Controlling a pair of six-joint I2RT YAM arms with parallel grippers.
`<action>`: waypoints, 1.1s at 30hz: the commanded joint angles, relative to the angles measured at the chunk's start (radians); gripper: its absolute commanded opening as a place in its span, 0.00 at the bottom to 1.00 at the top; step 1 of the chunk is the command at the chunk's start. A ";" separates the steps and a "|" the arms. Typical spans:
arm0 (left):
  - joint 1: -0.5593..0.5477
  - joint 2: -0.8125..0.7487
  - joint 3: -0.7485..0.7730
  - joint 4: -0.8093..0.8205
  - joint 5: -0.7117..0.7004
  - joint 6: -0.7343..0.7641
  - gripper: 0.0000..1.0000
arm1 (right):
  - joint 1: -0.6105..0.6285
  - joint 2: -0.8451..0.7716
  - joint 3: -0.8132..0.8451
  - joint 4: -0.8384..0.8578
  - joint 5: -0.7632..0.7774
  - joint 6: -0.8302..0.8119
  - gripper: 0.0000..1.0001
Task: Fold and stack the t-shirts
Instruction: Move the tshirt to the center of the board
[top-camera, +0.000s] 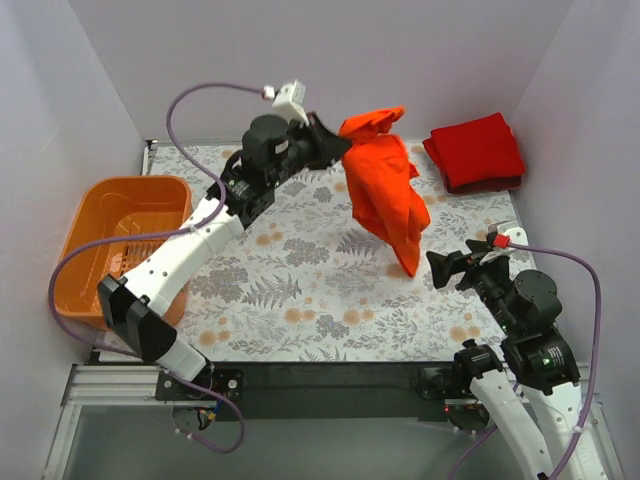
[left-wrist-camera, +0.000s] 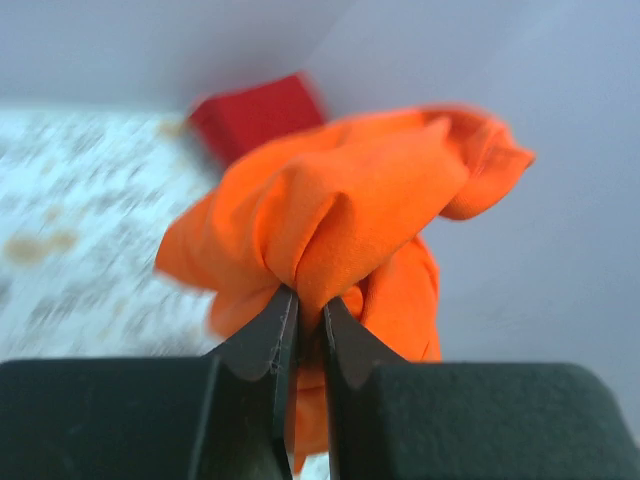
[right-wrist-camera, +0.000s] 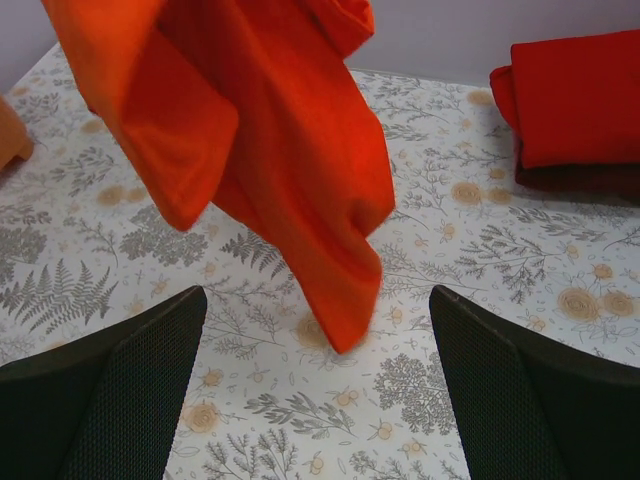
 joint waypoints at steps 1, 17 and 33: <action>0.017 -0.229 -0.357 0.213 -0.246 -0.049 0.04 | 0.005 0.011 0.050 -0.020 0.024 -0.014 0.98; 0.197 -0.501 -0.898 -0.346 -0.422 -0.233 0.65 | 0.003 0.399 -0.005 -0.042 -0.219 0.075 0.98; 0.026 -0.366 -0.925 -0.439 -0.448 -0.246 0.66 | 0.190 0.942 0.046 0.283 -0.411 0.121 0.74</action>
